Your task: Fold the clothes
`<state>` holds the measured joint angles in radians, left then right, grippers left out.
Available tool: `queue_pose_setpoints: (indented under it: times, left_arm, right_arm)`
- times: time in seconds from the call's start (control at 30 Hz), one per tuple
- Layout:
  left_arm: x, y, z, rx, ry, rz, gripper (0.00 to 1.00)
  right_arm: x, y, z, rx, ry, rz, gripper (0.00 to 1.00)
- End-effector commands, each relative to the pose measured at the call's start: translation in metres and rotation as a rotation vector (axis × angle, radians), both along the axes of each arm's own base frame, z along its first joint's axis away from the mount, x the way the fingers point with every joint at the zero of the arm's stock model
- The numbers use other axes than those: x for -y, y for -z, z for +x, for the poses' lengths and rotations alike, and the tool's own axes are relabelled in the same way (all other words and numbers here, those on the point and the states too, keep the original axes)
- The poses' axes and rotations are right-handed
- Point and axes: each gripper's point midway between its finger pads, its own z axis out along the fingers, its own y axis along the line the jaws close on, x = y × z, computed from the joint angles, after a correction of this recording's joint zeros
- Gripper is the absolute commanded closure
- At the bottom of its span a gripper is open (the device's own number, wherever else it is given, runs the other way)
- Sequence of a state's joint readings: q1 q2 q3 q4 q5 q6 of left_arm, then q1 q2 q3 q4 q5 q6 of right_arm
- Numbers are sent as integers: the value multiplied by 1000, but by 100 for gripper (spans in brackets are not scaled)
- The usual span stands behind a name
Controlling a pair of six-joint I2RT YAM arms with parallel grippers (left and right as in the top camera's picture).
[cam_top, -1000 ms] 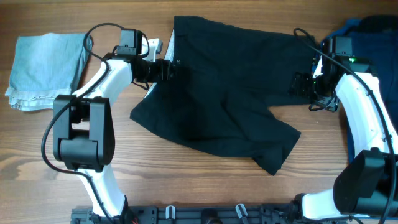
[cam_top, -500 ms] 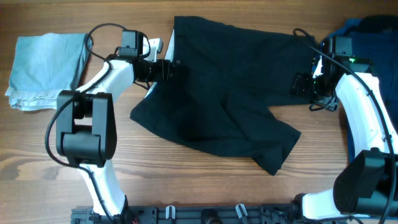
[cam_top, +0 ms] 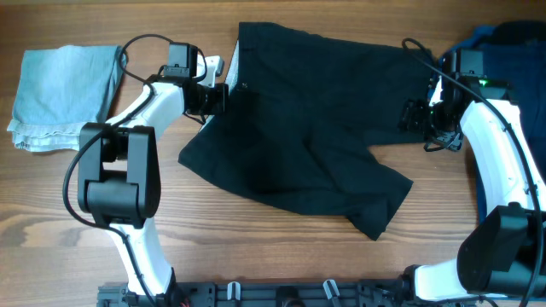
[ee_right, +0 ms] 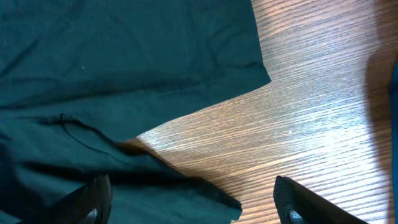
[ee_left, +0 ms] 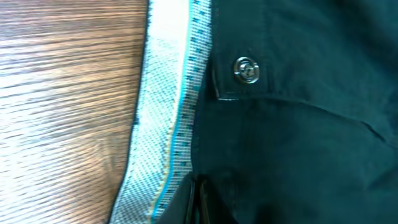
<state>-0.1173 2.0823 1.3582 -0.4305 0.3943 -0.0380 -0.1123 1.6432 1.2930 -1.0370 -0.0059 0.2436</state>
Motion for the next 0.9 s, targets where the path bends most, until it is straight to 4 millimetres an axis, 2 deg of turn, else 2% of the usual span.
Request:
queue_pose_setpoints:
  times: [0.0, 0.1, 0.17, 0.27, 0.3, 0.4, 0.43, 0.47, 0.5, 0.53, 0.6, 0.63, 0.7, 0.8, 0.87]
  left_arm:
    - [-15, -12, 9, 50, -37, 96, 96]
    - [-34, -30, 16, 104, -92, 185, 96]
    - [-49, -26, 15, 93, -129, 268, 96]
    - [-60, -23, 12, 75, -162, 315, 96]
    - [-75, -22, 11, 57, -256, 351, 96]
    - [-102, -19, 6, 4, -417, 363, 96]
    - [-112, -18, 3, -24, -489, 342, 91]
    - [-119, -17, 2, -46, -534, 311, 30]
    - [-117, -18, 2, -56, -527, 264, 8]
    - [-113, -22, 5, -56, -516, 200, 0]
    - [-101, -51, 13, -15, -485, 75, 0]
    - [-95, -82, 19, 49, -469, 28, 0]
    - [-94, -122, 20, 137, -465, 4, 0]
    - [-94, -153, 17, 206, -463, -8, 0]
    - [-94, -158, 14, 209, -464, -8, 0]
  right_arm:
    - [5, -5, 3, 19, -2, -22, 16]
    - [4, -5, 3, 18, -1, -21, 16]
    - [4, -5, 3, 18, -1, -21, 16]
    - [4, -5, 3, 19, -1, -21, 16]
    - [4, -5, 3, 20, -1, -21, 16]
    - [0, -6, 7, 36, -7, 5, 16]
    - [-5, -7, 10, 50, -13, 32, 17]
    - [-9, -7, 13, 63, -19, 58, 18]
    - [-14, -8, 15, 72, -25, 83, 19]
    - [-17, -8, 12, 61, -26, 100, 19]
    - [-19, -3, -6, -13, -16, 111, 19]
    - [-21, 5, -24, -85, -8, 121, 19]
    - [-32, 26, -44, -151, -20, 181, 24]
    - [-51, 51, -55, -155, -54, 284, 30]
    - [-56, 73, -68, -169, -54, 304, 30]
